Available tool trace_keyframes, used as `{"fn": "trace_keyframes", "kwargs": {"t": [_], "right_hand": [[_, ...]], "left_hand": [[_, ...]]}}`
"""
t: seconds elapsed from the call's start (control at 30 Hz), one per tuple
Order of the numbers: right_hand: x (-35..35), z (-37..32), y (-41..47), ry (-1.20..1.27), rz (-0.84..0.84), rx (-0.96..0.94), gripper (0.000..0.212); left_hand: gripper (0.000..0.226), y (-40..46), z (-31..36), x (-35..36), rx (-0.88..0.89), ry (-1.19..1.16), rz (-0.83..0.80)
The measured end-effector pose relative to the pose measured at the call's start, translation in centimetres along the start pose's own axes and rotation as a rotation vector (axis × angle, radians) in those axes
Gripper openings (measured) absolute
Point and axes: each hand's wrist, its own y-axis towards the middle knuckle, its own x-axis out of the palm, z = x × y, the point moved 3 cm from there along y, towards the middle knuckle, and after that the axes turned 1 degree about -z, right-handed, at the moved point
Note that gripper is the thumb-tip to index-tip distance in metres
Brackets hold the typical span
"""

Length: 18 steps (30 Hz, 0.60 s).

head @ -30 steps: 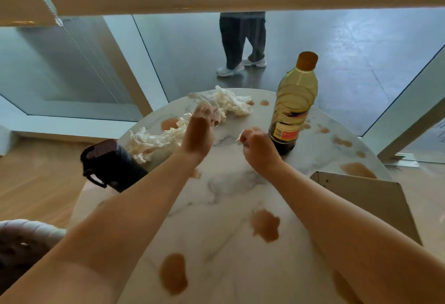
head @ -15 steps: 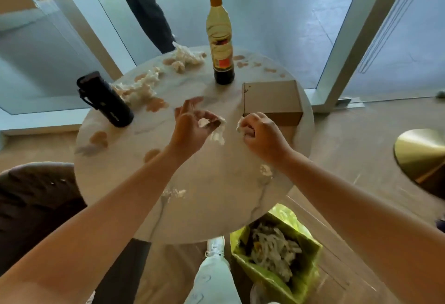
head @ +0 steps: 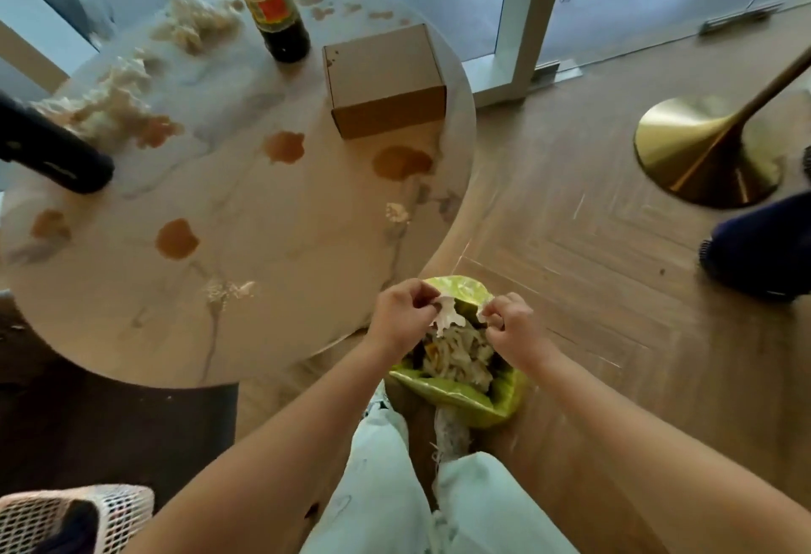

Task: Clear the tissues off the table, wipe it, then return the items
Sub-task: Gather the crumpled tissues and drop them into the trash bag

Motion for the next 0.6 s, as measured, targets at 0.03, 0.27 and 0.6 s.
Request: {"fn": "trace_keyframes", "kwargs": {"t": [0.03,0.27,0.6], "right_hand": [[0.7,0.8,0.0,0.001,-0.035,0.058,0.020],[2.2,3.5,-0.4,-0.019,-0.158,0.292,0.042],[0.5,1.7,-0.6,0.001,-0.115,0.213,0.043]], "left_hand": [[0.011,0.1,-0.3,0.8,-0.022,0.009,-0.021],[0.043,1.2,-3.1,4.3,-0.190,0.048,-0.173],[0.029,0.1,-2.0,2.1,-0.060,0.074,-0.163]]}}
